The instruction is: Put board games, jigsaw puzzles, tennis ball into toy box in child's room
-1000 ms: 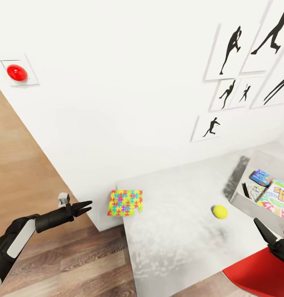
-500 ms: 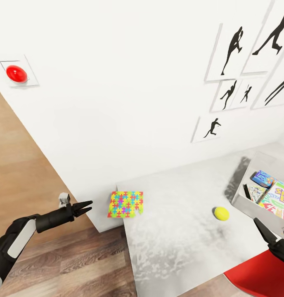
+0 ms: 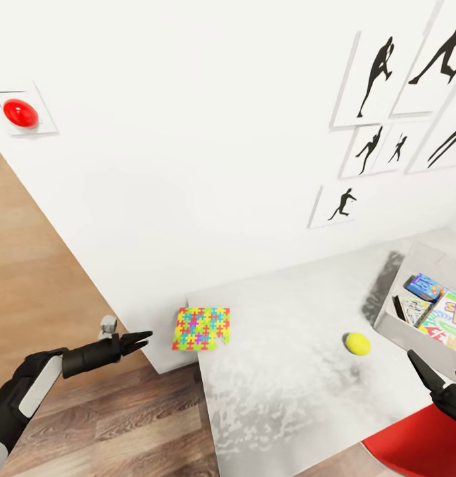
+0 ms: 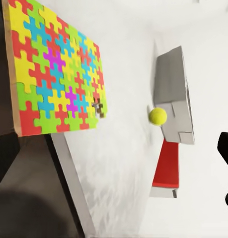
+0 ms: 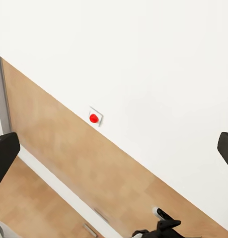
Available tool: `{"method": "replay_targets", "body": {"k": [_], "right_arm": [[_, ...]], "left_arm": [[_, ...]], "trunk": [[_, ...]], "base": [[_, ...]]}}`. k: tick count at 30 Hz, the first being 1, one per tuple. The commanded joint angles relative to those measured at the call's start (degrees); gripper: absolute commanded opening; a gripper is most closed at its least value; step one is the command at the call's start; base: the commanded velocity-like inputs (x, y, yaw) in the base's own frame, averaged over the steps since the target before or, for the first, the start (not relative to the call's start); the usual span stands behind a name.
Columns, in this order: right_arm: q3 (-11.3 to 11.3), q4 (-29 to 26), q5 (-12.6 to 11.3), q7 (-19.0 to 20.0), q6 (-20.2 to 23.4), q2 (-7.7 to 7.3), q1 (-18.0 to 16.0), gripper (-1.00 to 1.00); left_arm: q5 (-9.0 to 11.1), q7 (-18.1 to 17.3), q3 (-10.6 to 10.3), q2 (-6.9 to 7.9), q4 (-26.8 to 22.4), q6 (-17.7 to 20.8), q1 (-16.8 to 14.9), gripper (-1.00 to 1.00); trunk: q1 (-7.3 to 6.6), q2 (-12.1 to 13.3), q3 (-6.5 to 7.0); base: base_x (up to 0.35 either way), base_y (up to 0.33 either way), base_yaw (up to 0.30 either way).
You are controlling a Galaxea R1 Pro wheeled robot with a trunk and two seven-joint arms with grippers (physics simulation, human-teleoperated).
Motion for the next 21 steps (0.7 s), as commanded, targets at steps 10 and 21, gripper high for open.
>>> {"method": "replay_targets", "body": {"k": [10, 21], "right_arm": [[0.0, 0.0, -0.3, 0.0, 0.5, 0.0, 0.0, 1.0], [0.0, 0.0, -0.3, -0.1, 0.5, 0.0, 0.0, 1.0]], "left_arm": [[-2.2, 0.0, 0.1, -1.02, 1.0, -1.4, -0.2, 1.0], [-2.5, -0.2, 0.2, -1.14, 1.0, -1.7, -0.2, 1.0]], "trunk": [[2.23, -4.1, -1.87], [4.64, -8.5, -3.85]], "base": [[0.0, 0.0, 0.0], [0.0, 0.0, 0.0]]}}
